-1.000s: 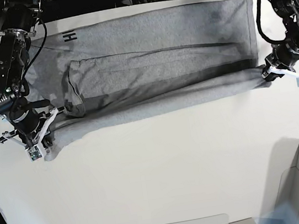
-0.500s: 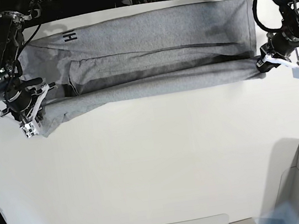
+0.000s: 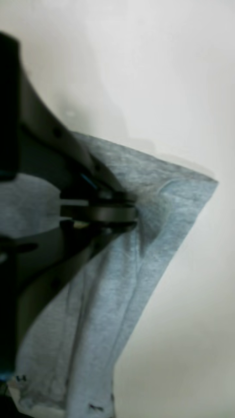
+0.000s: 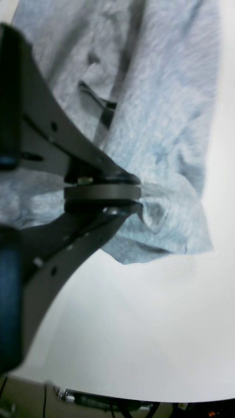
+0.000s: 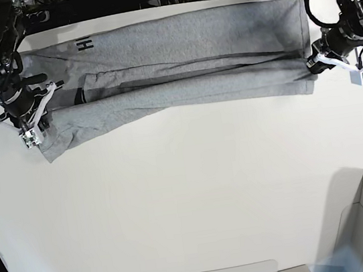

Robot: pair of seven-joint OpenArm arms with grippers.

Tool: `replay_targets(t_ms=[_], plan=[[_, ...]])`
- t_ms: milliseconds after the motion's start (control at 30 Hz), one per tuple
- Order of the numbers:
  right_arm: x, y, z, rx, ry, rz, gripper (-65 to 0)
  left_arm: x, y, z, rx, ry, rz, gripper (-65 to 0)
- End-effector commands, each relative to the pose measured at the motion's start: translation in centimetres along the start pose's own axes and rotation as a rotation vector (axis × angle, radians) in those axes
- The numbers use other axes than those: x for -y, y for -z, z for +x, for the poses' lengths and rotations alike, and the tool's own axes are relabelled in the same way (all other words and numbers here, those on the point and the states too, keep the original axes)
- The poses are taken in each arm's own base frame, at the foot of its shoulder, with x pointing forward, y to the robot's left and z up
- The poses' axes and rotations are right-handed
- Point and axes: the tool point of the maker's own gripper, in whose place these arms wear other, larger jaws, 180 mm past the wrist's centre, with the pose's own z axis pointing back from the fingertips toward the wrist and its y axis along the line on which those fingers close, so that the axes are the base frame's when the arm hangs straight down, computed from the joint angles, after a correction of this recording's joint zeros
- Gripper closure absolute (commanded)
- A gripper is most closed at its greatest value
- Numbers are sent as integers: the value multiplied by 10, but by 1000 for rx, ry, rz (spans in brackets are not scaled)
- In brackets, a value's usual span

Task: Fold the T-shirt properly
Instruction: 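Drag the folded shirt with both grippers toward the robot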

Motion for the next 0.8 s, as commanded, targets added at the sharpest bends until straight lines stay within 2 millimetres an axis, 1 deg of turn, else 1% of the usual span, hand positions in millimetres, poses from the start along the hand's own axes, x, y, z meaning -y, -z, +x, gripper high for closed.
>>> replay_targets(t_ms=[0, 100, 167, 233, 333, 367, 433, 567, 633, 700, 767], plan=[[7, -6, 10, 37, -10, -15, 0, 7, -8, 17, 48, 35, -17, 0], [8, -7, 10, 43, -4, -12, 0, 10, -10, 14, 27, 46, -21, 0], [7, -8, 3, 27, -2, -10, 0, 11, -10, 14, 24, 45, -21, 0], [5, -10, 2, 26, -6, -9, 0, 10, -10, 12, 21, 45, -20, 0], [3, -11, -5, 12, -4, -2, 0, 5, -11, 3, 1, 39, -8, 0], [3, -12, -5, 11, -3, -3, 0, 3, -12, 2, 0, 36, -3, 0], [2, -12, -7, 6, -5, -2, 0, -2, -16, 5, 15, 25, 9, 0], [1, -13, -11, -4, -8, 0, 0, -17, -23, -2, 9, 3, 43, 0], [-2, -14, -21, -28, -8, 9, 0, -20, -24, -9, -8, 0, 51, 0], [-4, -15, -24, -36, -5, 13, 0, -20, -23, -14, -23, 2, 50, 0], [-7, -16, -33, -60, -5, 21, 0, -21, -22, -21, -41, 1, 52, 0]])
